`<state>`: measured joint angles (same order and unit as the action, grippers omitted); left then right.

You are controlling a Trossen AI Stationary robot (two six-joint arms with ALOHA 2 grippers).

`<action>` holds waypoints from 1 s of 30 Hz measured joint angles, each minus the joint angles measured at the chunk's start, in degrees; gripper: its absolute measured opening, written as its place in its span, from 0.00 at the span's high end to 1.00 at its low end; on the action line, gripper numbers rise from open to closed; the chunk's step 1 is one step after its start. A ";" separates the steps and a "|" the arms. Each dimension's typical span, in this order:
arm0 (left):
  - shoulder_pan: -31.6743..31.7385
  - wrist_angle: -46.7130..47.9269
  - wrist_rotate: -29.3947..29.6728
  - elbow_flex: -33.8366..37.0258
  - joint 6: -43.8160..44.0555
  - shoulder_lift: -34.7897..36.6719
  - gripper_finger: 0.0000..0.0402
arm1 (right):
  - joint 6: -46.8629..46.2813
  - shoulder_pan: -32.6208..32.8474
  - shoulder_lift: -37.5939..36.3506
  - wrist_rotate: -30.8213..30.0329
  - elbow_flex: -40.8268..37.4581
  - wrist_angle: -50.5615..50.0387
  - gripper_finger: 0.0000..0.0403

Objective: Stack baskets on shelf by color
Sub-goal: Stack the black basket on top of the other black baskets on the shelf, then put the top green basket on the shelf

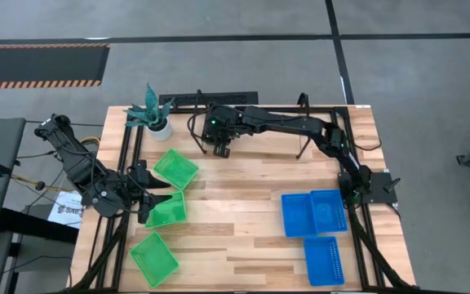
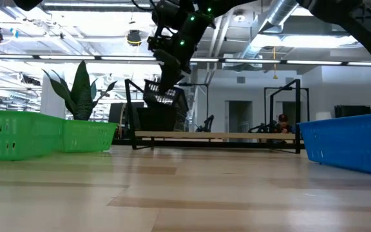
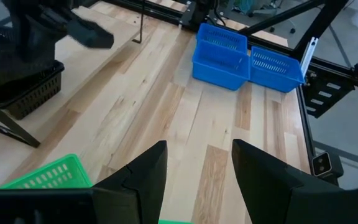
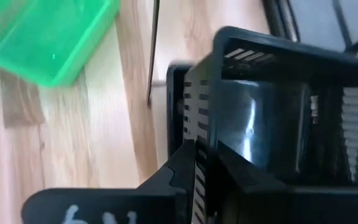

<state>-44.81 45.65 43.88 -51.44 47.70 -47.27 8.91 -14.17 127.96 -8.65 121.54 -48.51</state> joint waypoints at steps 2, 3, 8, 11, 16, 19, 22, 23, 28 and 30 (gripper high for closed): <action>-0.01 0.00 0.02 0.00 0.00 0.02 0.58 | 0.15 0.10 0.35 -0.02 -0.20 -1.23 0.84; -0.01 0.00 0.02 0.02 0.00 0.02 0.58 | 0.26 0.10 0.45 -0.02 -0.22 -1.09 0.83; 0.01 0.00 0.02 0.00 -0.02 0.00 0.58 | 0.55 0.12 0.77 -0.06 -0.11 -0.51 0.83; 0.00 0.00 0.04 0.02 0.00 0.02 0.58 | 1.10 0.12 0.77 -0.18 -0.11 -0.48 0.83; 0.01 0.01 0.06 0.00 0.00 0.00 0.58 | 3.49 0.43 -0.02 -0.45 -0.17 -0.55 0.80; 0.02 0.00 0.07 0.00 -0.02 0.00 0.58 | 3.22 0.90 -0.41 -0.50 1.79 -1.85 0.72; 0.00 0.00 0.35 0.01 -0.02 0.00 0.58 | 3.16 1.59 -0.63 -0.52 3.85 -3.27 0.61; -0.01 0.02 0.37 0.00 -0.02 0.00 0.58 | 3.16 1.97 -0.76 -0.52 4.17 -3.10 0.58; 0.00 0.07 0.42 0.00 -0.04 0.02 0.58 | 6.52 5.14 -0.78 1.52 5.73 -1.23 0.47; 0.01 0.13 0.39 0.00 -0.04 0.00 0.58 | 8.95 7.29 -0.38 2.99 5.75 0.47 0.45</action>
<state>-44.81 45.78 44.27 -51.44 47.66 -47.27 17.86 -6.88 127.58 -5.66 127.28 -48.04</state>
